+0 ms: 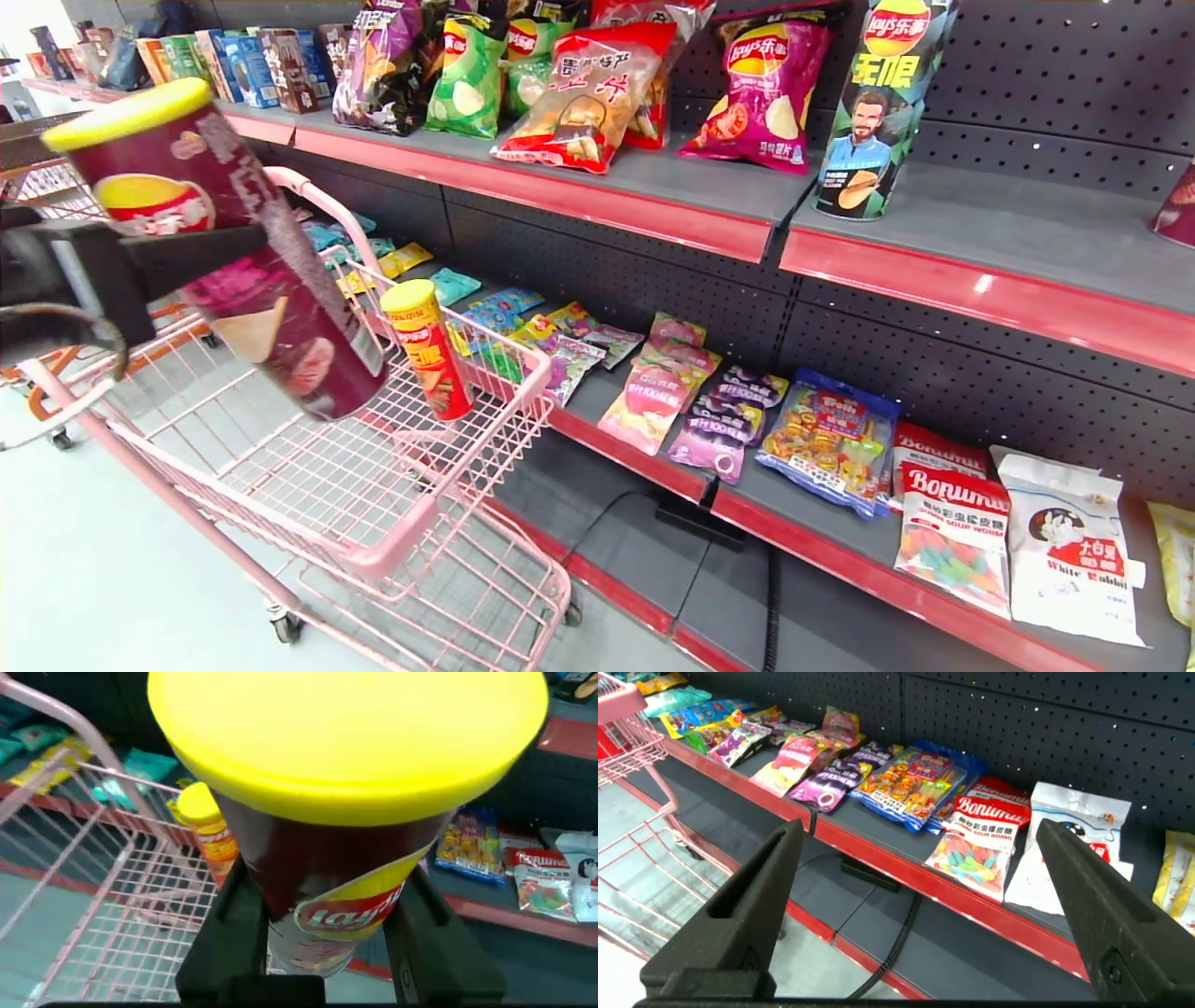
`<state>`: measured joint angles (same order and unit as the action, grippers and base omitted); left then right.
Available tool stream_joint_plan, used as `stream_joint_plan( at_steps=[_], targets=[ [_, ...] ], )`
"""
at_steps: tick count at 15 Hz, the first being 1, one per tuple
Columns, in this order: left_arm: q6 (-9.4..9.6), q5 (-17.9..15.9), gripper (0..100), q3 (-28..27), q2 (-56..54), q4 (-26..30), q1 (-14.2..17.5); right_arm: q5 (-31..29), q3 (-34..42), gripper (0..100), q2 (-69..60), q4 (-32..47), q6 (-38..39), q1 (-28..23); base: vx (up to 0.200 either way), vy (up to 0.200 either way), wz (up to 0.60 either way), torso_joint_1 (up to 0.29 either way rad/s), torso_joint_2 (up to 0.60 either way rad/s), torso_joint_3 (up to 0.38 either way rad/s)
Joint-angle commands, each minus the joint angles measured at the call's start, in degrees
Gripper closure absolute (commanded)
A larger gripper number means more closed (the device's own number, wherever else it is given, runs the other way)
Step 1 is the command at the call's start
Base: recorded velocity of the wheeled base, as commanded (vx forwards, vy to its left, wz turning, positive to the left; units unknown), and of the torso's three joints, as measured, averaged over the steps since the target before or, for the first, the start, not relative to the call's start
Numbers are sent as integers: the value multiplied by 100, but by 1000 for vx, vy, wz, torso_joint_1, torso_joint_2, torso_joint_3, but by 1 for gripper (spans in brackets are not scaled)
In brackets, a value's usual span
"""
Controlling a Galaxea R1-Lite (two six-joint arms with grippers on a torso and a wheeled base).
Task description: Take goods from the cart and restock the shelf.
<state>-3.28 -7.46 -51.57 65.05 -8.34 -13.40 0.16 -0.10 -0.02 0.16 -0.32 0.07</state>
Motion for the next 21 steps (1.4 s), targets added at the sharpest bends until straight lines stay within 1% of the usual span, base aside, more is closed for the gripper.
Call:
stream_joint_plan(
  at_steps=[1,2,4,5,6,7,8,9,11,14,16,21],
  targets=[
    [222,280,100,103,-1838,1001,65,2,1,0,2,2,-3,1,0,0,0,0,0,0],
    [249,386,100,244,-2400,1598,65,2,1,0,2,2,-3,1,0,0,0,0,0,0],
    [249,500,100,472,-3306,2451,65,2,1,0,2,2,-3,1,0,0,0,0,0,0],
    [249,676,100,595,-3622,2715,65,2,1,0,2,2,-3,1,0,0,0,0,0,0],
    [258,755,100,683,-3789,2820,65,2,1,0,2,2,-3,1,0,0,0,0,0,0],
    [381,931,100,973,-4255,2890,65,2,1,0,2,2,5,1,0,0,0,0,0,0],
    [521,966,100,1166,-4527,2899,57,2,1,0,2,2,5,1,0,0,0,0,0,0],
    [583,931,100,1333,-4703,2899,30,2,1,0,2,2,5,1,0,0,0,0,0,0],
    [706,939,100,1483,-4730,2882,30,2,1,0,2,2,5,1,0,0,0,71,-286,-202],
    [723,948,100,1597,-4738,2855,39,2,1,0,2,2,5,1,0,0,0,118,-450,-317],
    [820,939,100,1606,-4765,2855,30,2,1,0,2,2,5,1,0,0,0,164,-510,-354],
    [829,966,100,1597,-4791,2855,39,2,1,0,2,2,14,1,0,0,0,186,-542,-361]
  ],
)
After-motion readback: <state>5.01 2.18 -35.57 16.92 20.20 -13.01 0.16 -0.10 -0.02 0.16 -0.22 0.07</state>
